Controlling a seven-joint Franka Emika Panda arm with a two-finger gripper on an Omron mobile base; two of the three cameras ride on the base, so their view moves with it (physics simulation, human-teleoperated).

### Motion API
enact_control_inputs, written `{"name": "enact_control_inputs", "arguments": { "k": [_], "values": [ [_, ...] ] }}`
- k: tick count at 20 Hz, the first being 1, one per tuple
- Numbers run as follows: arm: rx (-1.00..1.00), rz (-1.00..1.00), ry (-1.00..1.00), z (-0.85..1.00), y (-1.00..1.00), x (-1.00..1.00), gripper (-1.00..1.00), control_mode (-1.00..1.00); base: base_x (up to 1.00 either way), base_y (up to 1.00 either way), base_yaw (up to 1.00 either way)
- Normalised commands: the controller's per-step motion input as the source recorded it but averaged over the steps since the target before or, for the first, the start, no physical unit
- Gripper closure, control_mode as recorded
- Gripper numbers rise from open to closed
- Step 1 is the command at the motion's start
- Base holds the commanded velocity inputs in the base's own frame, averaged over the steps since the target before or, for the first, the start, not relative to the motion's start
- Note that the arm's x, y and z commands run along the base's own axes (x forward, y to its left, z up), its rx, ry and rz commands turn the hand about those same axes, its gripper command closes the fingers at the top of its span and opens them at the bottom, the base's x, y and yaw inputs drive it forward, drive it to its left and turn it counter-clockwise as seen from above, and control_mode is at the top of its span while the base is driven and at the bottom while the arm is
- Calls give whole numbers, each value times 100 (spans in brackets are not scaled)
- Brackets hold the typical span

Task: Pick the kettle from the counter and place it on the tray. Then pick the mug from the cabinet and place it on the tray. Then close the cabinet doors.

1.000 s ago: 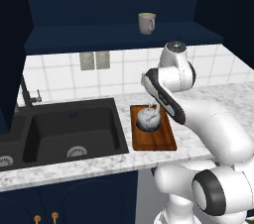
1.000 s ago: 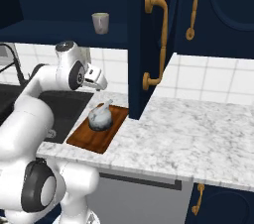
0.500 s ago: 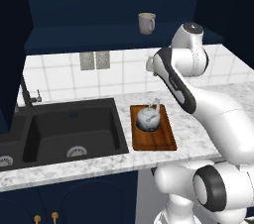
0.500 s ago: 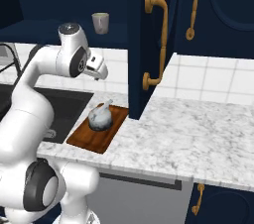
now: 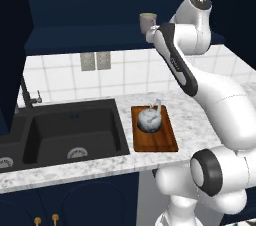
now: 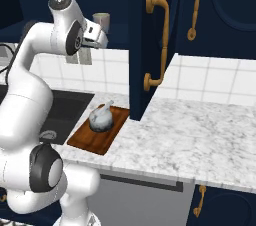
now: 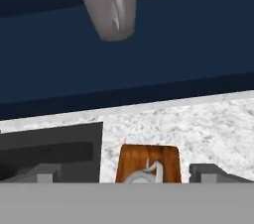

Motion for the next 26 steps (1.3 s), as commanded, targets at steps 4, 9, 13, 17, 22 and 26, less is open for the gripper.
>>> {"name": "enact_control_inputs", "arguments": {
  "k": [4,9,13,17,22,26],
  "values": [
    [-18,16,-34,43,3,50,-100,-100,0,0,0],
    [-10,5,-20,32,0,35,-100,-100,0,0,0],
    [0,0,9,0,0,40,-100,-100,0,0,0],
    [0,0,11,0,-2,39,-100,-100,0,0,0],
    [0,3,3,-12,-3,54,-100,-100,0,0,0],
    [0,4,0,-12,-1,42,-100,-100,0,0,0]
  ]
}}
